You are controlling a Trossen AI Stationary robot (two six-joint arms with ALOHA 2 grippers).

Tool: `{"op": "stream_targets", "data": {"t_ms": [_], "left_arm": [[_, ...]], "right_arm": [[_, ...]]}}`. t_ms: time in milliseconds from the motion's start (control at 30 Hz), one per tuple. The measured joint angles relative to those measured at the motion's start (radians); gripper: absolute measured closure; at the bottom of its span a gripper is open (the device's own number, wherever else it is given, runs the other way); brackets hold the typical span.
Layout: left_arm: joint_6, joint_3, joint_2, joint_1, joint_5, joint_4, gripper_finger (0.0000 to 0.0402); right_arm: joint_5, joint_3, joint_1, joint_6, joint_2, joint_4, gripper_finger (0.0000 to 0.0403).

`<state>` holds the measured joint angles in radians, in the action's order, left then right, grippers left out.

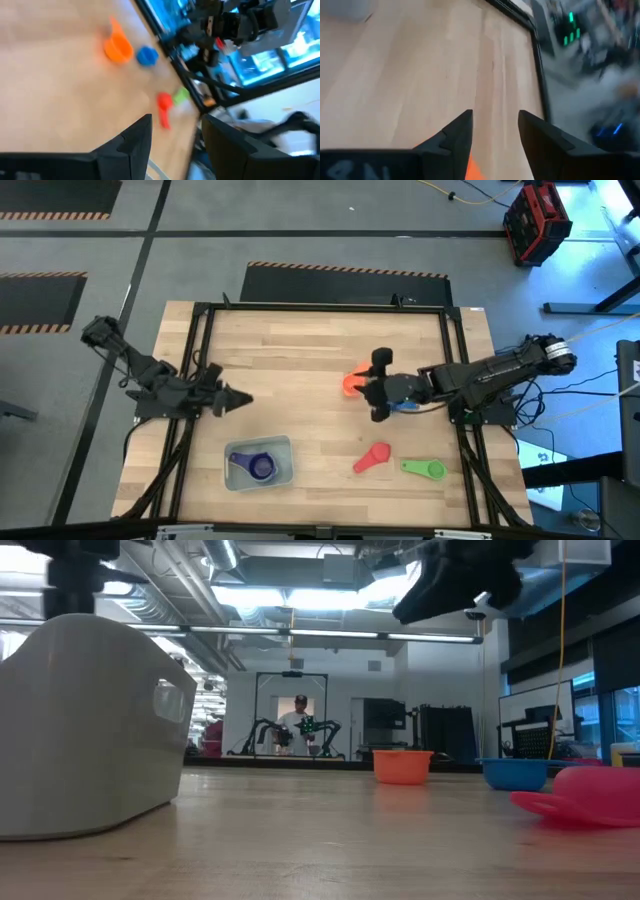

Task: Nest measuring cups in basket
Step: Stack the orange measuring cup on top of the violet measuring cup in the gray bin

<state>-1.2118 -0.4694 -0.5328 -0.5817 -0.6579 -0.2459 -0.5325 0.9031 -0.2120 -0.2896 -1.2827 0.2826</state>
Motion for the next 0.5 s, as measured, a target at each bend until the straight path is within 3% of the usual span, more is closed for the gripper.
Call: {"op": "stream_targets", "data": {"t_ms": [200,500], "left_arm": [[0.179,0.0,-0.037,0.098,-0.032,-0.001,0.0236],[0.33,0.0,-0.09,0.167,-0.032,0.0,0.0236]], "right_arm": [[0.003,0.0,0.067,0.371,0.0,0.111,0.024],[0.048,0.0,0.145,0.692,0.0,0.273,0.024]]}}
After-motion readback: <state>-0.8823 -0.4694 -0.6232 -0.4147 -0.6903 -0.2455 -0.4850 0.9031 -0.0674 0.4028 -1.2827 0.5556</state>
